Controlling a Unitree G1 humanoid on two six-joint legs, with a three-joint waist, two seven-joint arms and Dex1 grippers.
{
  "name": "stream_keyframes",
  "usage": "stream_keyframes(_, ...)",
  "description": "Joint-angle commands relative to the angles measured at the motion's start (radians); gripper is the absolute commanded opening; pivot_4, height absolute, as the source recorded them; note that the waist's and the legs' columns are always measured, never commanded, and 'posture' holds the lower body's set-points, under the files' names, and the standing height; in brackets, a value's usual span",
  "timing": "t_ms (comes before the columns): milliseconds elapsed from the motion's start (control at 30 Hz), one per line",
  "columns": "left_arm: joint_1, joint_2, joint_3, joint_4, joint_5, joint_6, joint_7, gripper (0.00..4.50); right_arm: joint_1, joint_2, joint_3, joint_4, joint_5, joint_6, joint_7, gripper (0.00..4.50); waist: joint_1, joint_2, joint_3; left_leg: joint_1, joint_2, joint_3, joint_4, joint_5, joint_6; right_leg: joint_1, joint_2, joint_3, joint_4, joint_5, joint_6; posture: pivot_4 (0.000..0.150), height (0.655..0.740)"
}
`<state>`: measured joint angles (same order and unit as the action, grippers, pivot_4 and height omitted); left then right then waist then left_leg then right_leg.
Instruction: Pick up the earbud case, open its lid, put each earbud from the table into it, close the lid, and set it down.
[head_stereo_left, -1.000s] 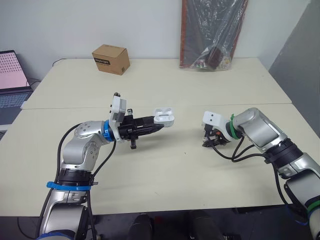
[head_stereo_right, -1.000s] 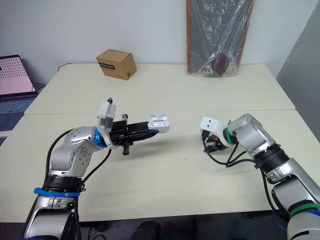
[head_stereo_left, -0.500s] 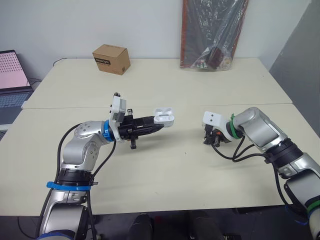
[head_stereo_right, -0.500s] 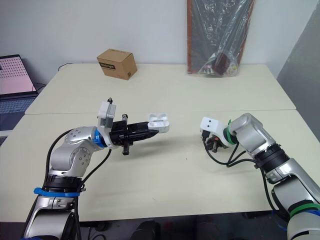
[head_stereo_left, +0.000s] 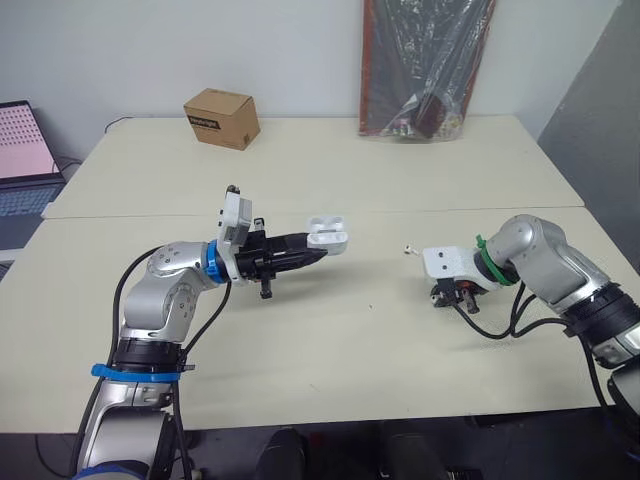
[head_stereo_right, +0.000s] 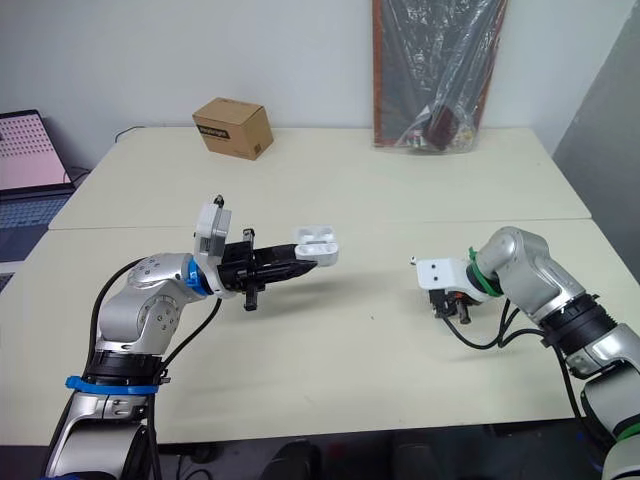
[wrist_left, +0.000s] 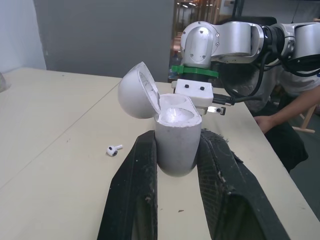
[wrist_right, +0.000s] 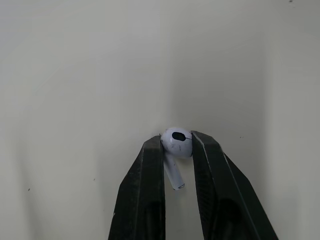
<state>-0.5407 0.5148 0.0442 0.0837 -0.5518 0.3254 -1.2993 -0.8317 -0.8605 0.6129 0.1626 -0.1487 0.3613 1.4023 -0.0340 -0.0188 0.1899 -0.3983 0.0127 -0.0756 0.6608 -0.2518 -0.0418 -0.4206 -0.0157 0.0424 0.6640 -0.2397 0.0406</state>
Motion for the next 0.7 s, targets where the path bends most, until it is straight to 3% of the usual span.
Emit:
stream_keyframes(33,0.005,0.000,0.007,-0.040,-0.020,-0.008,0.003,0.72,0.015,-0.008,-0.004,0.004,-0.052,-0.017,0.011,0.41,0.001,0.000,0.000,0.000,0.000,0.000,0.000,0.000,0.000,0.000,0.000,0.000,0.000,0.000,0.000,0.150,0.7400)
stream_keyframes(200,0.006,-0.002,0.005,-0.040,-0.019,-0.010,0.002,0.72,0.024,-0.001,-0.011,0.016,-0.082,-0.018,0.012,0.41,0.002,0.000,0.000,0.000,0.000,0.000,0.001,0.000,0.000,0.001,0.000,0.000,0.000,0.000,0.000,0.150,0.7400)
stream_keyframes(400,0.001,-0.006,0.003,-0.035,-0.018,-0.011,0.000,0.72,0.029,0.002,-0.013,-0.025,-0.121,0.018,0.027,2.43,0.004,0.000,0.000,0.000,-0.001,0.000,0.001,0.000,0.000,0.001,-0.001,0.000,-0.001,0.000,0.000,0.150,0.7400)
stream_keyframes(700,-0.007,-0.011,0.001,-0.024,-0.013,-0.019,-0.004,0.72,-0.013,0.021,0.041,-0.155,-0.245,0.180,0.098,2.43,0.004,0.000,0.000,0.000,-0.001,-0.001,0.001,0.000,0.000,0.001,-0.001,-0.001,0.000,0.000,0.000,0.150,0.7400)
